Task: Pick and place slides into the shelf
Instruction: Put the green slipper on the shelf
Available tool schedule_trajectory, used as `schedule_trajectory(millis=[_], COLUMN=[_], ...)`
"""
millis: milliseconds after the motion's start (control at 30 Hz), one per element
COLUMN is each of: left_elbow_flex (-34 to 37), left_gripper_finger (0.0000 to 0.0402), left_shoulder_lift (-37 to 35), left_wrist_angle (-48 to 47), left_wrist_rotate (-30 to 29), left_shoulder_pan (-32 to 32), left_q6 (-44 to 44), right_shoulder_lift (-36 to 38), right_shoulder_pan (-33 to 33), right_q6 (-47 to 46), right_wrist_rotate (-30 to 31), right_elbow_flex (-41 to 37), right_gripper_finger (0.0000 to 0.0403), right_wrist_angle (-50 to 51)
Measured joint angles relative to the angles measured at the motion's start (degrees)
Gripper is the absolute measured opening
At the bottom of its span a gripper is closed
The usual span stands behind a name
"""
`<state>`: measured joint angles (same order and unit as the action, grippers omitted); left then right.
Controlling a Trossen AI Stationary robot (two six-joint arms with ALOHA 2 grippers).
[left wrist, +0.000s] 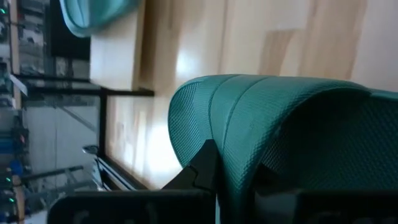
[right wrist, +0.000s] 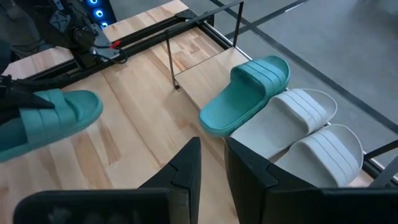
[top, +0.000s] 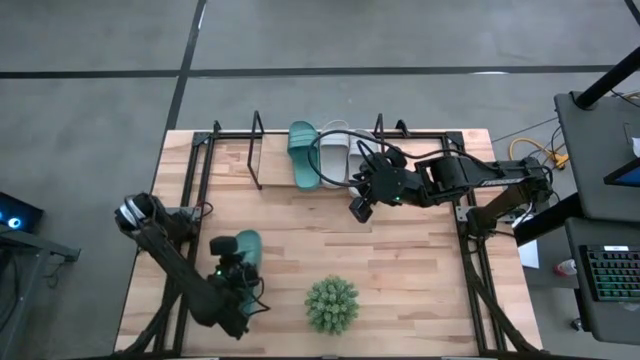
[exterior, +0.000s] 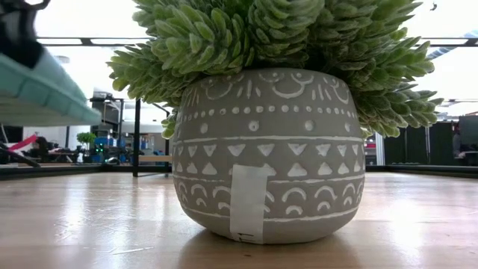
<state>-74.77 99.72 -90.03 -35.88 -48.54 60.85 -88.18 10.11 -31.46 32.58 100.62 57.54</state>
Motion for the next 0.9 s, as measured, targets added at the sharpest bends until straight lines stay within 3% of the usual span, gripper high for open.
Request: schedule_trajectory(millis=[900], left_elbow_flex=[-0.6], left_gripper_finger=[0.0], left_shoulder_lift=[-12.9], left_wrist_angle=[0.0], left_wrist_rotate=[-17.2], left_shoulder_pan=[18.7], left_q6=[-24.5], right_shoulder_lift=[0.0], right_shoulder_pan=[0.0], right_q6=[0.0], right_wrist_rotate=[0.0], right_elbow_flex=[0.0], right_gripper_finger=[0.0063], right_wrist_angle=[0.0])
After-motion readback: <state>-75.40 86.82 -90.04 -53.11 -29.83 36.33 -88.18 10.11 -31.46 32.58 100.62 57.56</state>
